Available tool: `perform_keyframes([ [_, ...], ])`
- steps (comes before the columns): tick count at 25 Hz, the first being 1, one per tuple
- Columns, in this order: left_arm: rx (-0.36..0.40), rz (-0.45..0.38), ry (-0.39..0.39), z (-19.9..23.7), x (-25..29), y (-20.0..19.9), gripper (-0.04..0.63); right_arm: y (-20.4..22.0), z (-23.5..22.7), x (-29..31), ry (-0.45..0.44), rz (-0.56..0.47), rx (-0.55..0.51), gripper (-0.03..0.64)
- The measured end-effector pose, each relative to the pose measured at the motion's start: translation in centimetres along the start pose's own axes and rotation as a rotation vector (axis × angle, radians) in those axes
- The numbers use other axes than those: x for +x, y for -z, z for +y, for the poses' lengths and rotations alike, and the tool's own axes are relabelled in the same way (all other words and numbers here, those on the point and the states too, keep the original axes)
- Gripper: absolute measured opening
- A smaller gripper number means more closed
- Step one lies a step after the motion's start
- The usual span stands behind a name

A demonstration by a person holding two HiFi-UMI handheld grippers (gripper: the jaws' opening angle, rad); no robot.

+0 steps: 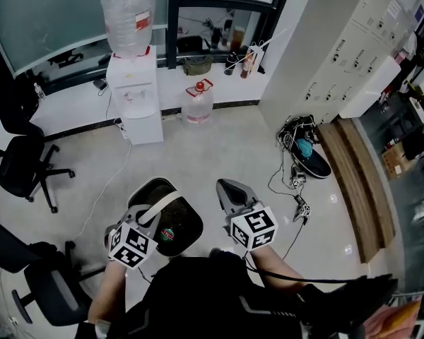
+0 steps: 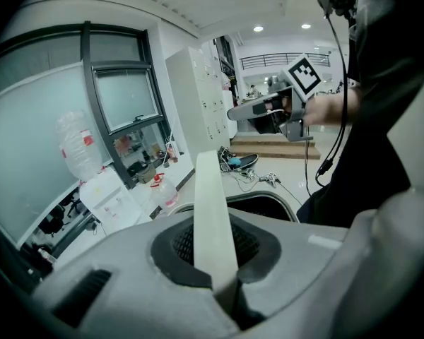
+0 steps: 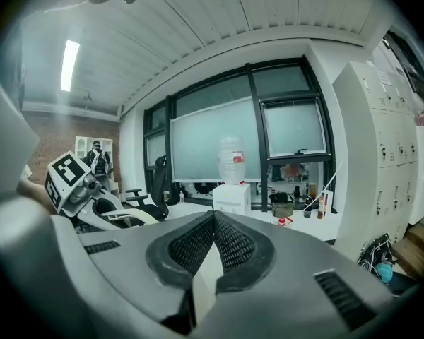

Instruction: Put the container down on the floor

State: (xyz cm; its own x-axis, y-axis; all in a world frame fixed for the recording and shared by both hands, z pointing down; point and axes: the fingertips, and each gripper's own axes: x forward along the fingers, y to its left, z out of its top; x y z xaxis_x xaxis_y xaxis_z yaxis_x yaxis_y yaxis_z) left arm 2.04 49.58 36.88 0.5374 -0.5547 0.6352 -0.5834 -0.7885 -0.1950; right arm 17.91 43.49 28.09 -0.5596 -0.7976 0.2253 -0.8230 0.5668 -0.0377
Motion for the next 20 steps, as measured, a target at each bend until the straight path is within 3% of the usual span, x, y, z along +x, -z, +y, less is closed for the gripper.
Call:
perform_keyframes([
  [6, 0.019, 0.009, 0.017, 1.9, 0.0, 1.7, 0.015, 0.5, 1.4, 1.8, 0.017, 0.016, 0.015, -0.002],
  [11, -0.019, 0.018, 0.013, 4.5, 0.9, 2.5, 0.015, 0.6, 1.7, 3.7, -0.036, 0.022, -0.009, -0.002],
  [20, -0.073, 0.048, -0.011, 9.5, 5.1, 0.6, 0.015, -0.5, -3.6, 10.0, -0.082, 0.028, -0.012, -0.002],
])
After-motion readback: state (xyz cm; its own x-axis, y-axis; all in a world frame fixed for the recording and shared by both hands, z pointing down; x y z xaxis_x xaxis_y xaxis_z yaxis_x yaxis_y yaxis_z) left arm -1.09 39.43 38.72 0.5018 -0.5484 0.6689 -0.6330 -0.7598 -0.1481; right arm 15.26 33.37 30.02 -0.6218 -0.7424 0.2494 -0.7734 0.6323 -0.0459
